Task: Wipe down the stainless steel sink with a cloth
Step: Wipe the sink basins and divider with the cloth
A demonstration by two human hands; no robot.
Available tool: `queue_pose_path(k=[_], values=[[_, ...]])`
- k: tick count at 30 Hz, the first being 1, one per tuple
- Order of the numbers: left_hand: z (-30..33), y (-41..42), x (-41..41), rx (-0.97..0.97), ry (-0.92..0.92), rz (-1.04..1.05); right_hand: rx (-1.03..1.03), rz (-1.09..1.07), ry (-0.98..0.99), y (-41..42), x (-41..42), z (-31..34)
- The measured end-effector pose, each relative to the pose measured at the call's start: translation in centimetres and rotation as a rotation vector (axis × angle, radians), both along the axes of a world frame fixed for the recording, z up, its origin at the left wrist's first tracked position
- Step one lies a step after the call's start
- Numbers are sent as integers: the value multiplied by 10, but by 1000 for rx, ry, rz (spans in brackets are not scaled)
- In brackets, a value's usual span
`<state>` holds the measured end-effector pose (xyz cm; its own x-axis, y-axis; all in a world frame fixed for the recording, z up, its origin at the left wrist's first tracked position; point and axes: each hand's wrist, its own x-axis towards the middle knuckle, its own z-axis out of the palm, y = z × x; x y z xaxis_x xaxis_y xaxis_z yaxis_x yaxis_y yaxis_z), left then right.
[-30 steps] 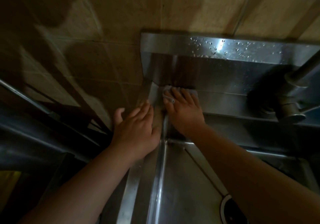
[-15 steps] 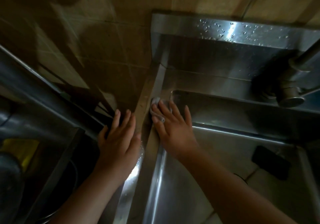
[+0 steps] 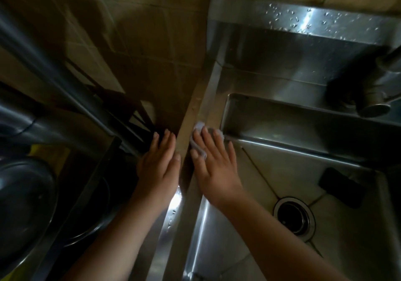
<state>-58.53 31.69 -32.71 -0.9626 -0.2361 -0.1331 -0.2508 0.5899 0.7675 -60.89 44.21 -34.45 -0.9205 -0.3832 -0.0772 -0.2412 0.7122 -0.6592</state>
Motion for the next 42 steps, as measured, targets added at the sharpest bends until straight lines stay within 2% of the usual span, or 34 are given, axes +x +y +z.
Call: queue_pose_path(k=[3,7,10,14,17,22,29,36,42], values=[[0,-1,-1,-79,0,-22,-42,-104,-76,-15,-27,4],[2,-1,-1,-105,4,-32,23,-49,-11,-20,-25,6],[1,-1,-1,-29,11,2,-36,26,-3,-15,18,7],[2,-4,1,50,10,-6,-115,97,-118,-7,69,12],[4,-6,6,70,26,29,-97,81,-132,-3,65,14],[11,-16,41,72,-59,32,-42,-25,-166,-13,38,16],[13,-28,93,-57,-138,-27,111,196,-75,-5,119,17],[9,-26,96,-127,-143,-10,59,164,-189,-11,130,27],[22,-29,135,-202,-161,-51,269,481,-188,6,192,43]])
